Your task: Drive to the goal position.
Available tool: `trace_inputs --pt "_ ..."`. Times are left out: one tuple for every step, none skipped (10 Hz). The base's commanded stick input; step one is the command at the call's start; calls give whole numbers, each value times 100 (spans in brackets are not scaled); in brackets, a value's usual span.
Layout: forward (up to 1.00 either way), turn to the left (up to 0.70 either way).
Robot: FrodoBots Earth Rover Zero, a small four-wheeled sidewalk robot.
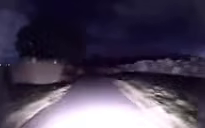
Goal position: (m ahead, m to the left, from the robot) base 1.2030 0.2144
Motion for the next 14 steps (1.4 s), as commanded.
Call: trace_inputs --pt "85 30" --pt "85 27" --pt "85 15" --pt "85 2" --pt "85 0" --pt "85 0" --pt "85 0" --pt "85 0" --pt "85 0" --pt "85 0" --pt "85 0" --pt "85 0" --pt "85 0" --pt "85 0"
